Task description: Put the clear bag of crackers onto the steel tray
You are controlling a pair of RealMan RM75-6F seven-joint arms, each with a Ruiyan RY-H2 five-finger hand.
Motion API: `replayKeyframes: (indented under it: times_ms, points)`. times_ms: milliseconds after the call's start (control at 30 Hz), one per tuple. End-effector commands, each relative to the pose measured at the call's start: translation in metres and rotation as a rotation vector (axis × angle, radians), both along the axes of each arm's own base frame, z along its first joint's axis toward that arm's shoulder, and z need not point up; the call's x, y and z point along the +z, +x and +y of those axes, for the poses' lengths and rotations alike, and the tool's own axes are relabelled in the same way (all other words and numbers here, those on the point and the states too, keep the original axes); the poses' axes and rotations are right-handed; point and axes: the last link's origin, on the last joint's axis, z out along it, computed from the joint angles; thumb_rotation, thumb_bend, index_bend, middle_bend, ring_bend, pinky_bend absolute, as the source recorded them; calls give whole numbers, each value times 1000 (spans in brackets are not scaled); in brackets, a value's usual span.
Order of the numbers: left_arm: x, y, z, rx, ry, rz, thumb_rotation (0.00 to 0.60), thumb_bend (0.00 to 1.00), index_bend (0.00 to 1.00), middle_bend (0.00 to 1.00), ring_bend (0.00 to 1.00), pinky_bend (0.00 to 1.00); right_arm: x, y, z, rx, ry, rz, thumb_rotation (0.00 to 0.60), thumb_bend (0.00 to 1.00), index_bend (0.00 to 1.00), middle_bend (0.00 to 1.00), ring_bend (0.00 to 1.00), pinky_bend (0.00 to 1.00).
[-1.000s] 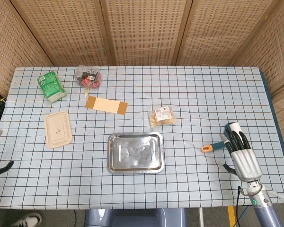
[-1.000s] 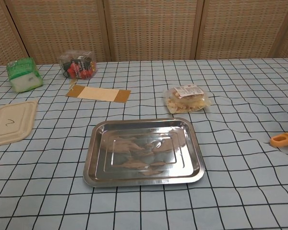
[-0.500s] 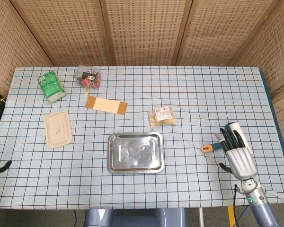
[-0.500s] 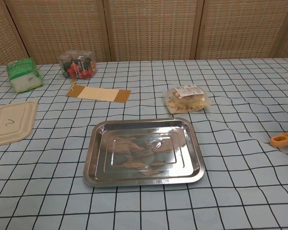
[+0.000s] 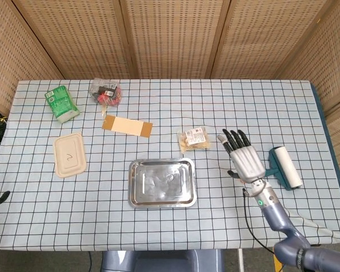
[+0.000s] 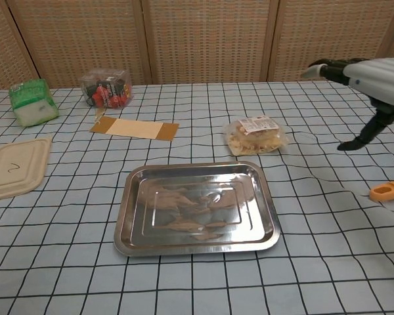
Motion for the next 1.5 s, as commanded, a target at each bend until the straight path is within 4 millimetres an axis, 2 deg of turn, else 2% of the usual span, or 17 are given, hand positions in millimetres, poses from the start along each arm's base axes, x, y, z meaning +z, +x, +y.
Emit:
replayKeyframes:
  times_ms: [33, 100, 267, 500, 633, 867, 967, 1033, 1100, 1167, 1200, 1300, 1500]
  points:
    - [0, -2, 2, 8, -2, -3, 600, 0, 0, 0, 0, 0, -23, 28, -32, 3, 16, 24, 600, 177, 99, 0, 0, 0]
    - [0, -6, 4, 22, -8, -5, 600, 0, 0, 0, 0, 0, -37, 40, -49, -4, 33, 43, 600, 190, 109, 0, 0, 0]
    - [-4, -10, 8, 41, -27, -6, 600, 0, 0, 0, 0, 0, -62, 59, -76, -23, 50, 80, 600, 209, 121, 0, 0, 0]
    - [-6, -11, 10, 41, -39, -11, 600, 0, 0, 0, 0, 0, -86, 61, -98, -87, 56, 174, 600, 246, 141, 0, 0, 0]
    - [-6, -10, 10, 36, -39, -16, 600, 0, 0, 0, 0, 0, -98, 54, -104, -142, 60, 238, 600, 254, 141, 0, 0, 0]
    - [-6, -9, 10, 34, -46, -26, 600, 0, 0, 0, 0, 0, -115, 54, -109, -164, 69, 250, 600, 269, 153, 2, 0, 3]
    - [-7, -10, 10, 37, -53, -29, 600, 0, 0, 0, 0, 0, -122, 56, -109, -139, 56, 259, 600, 292, 214, 58, 11, 83]
    - [-8, -10, 10, 38, -57, -32, 600, 0, 0, 0, 0, 0, -125, 58, -108, -121, 43, 251, 600, 313, 280, 141, 80, 179]
    - [-8, -9, 10, 38, -59, -34, 600, 0, 0, 0, 0, 0, -127, 60, -108, -105, 24, 244, 600, 343, 403, 312, 270, 333]
    - [-8, -9, 10, 36, -62, -35, 600, 0, 0, 0, 0, 0, -130, 59, -107, -96, 12, 238, 600, 369, 568, 521, 500, 533]
    - [-8, -8, 10, 34, -62, -36, 600, 0, 0, 0, 0, 0, -132, 59, -107, -93, 11, 238, 600, 373, 609, 556, 538, 571]
    - [-8, -8, 9, 31, -60, -37, 600, 0, 0, 0, 0, 0, -132, 58, -106, -76, 0, 239, 600, 378, 687, 582, 564, 596]
    - [-5, -9, 10, 35, -53, -48, 600, 0, 0, 0, 0, 0, -121, 73, -98, 13, -37, 160, 600, 379, 696, 583, 564, 596]
